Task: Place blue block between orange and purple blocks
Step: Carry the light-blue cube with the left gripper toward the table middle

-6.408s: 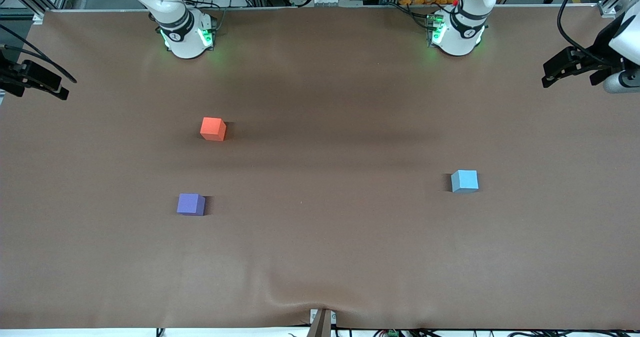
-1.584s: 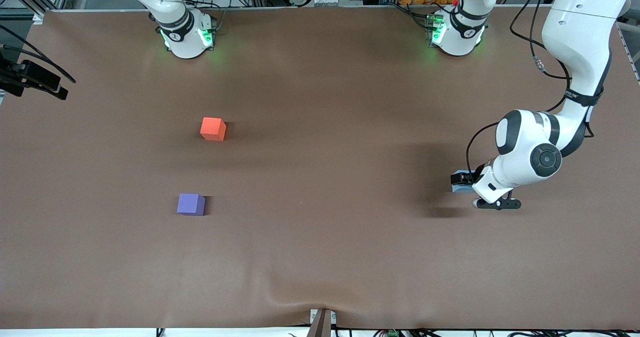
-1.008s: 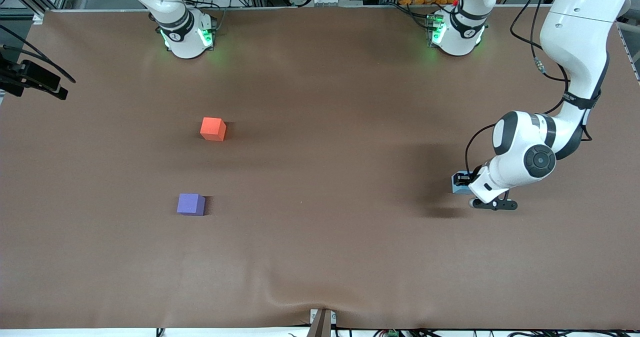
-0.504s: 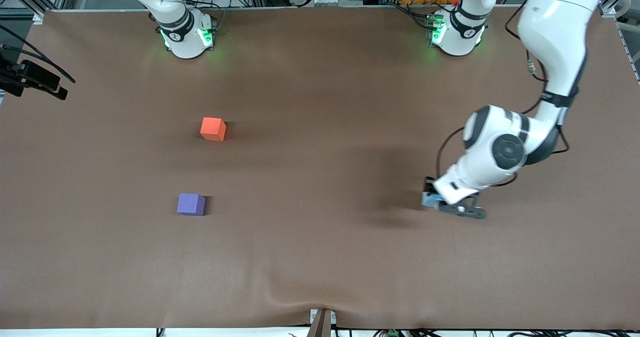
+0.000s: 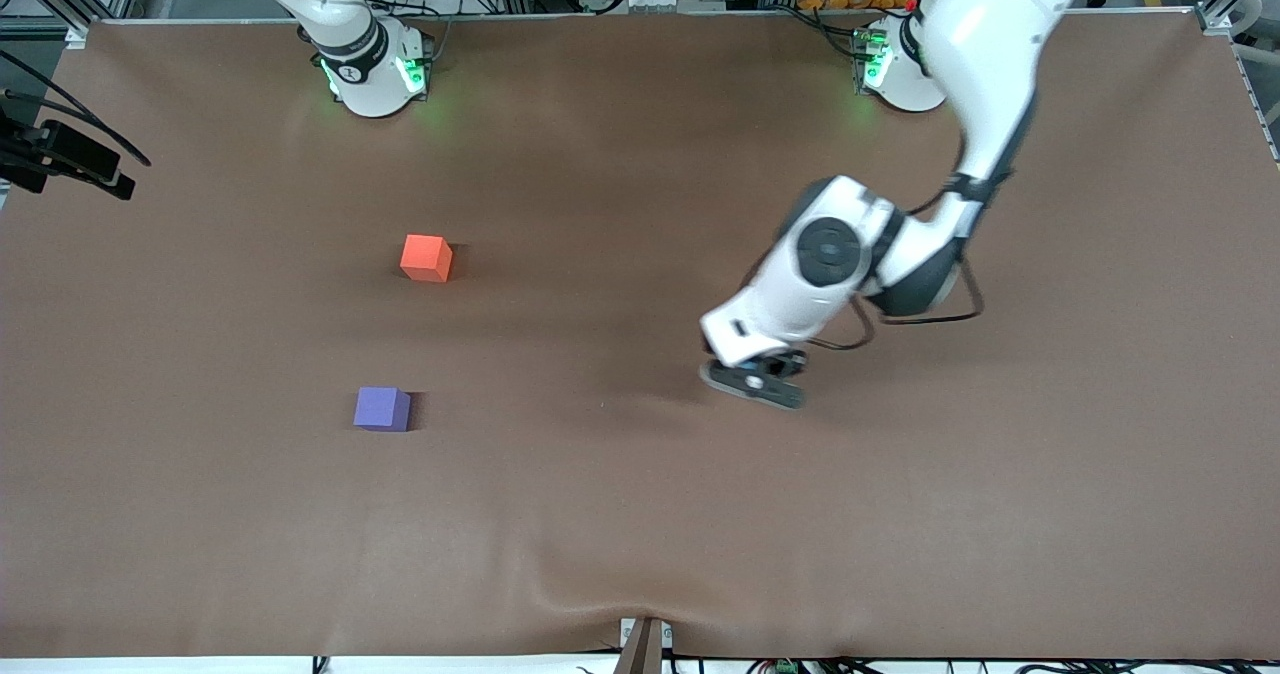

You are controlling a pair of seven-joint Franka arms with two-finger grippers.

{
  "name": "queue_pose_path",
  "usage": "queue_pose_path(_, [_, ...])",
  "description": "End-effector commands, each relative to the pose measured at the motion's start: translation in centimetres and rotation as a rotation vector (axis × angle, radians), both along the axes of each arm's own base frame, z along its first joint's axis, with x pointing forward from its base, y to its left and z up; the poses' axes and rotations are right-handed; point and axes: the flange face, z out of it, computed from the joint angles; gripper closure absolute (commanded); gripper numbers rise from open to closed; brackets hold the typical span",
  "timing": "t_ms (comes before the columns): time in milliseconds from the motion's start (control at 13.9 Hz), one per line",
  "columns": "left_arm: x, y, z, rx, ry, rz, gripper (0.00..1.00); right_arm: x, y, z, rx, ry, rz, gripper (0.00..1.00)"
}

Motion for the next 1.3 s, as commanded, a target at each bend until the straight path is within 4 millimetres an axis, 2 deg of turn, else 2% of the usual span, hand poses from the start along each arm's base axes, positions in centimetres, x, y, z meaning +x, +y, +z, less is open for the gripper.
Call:
queue_pose_path(0, [-0.1,-4.3,-0.8,0.005,0.005,0.009,1.00,0.0,-0.3,0.3,0.009,0.000,0.008,0.00])
queue_pose_path(216, [-2.7,-9.9,-3.0,0.007,0.011,0.050,1.00,0.0,-0.3,0.3,0.011,0.002,0.008,0.00])
queue_pose_path(360, [-5.3,-14.4,-4.3,-0.004,0.028,0.176,1.00,0.0,-0.3,0.3,0.011,0.002,0.006,0.00])
queue_pose_path(504, [-6.5,-16.0,-5.5,-0.005,0.041,0.224,1.00,0.0,-0.3,0.3,0.012,0.002,0.005,0.00])
queue_pose_path(720, [-9.8,-19.4,-8.7,-0.016,0.058,0.247,1.00,0.0,-0.2,0.3,0.014,0.002,0.008,0.00])
queue_pose_path(864, [-10.6,-20.3,-9.6,-0.040,0.051,0.258,1.00,0.1,-0.2,0.2,0.014,0.003,0.008,0.00])
queue_pose_path(936, [-10.6,-20.3,-9.8,-0.041,0.051,0.263,0.90,0.0,-0.4,0.3,0.015,0.002,0.005,0.00])
queue_pose_path(1008, [-10.7,-20.5,-10.0,-0.050,0.052,0.288,0.01,0.0,-0.3,0.3,0.014,0.002,0.007,0.00])
queue_pose_path(1224, [-10.8,-20.8,-9.1,-0.068,0.048,0.325,0.00,0.1,-0.2,0.2,0.015,0.003,0.007,0.00])
